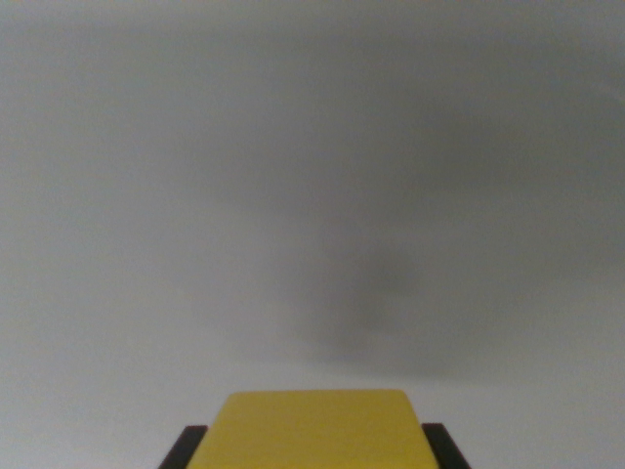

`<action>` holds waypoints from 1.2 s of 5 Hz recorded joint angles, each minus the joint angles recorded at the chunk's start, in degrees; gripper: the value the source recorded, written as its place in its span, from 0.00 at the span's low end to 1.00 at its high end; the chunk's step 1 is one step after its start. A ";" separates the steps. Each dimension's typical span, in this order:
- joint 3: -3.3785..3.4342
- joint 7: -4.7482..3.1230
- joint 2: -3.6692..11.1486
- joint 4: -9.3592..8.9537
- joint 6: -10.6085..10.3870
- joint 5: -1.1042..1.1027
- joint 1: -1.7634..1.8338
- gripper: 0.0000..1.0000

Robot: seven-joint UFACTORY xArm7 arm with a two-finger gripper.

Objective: Pick yellow cube

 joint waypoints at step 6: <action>-0.11 0.28 -2.78 4.67 7.44 -0.30 0.05 1.00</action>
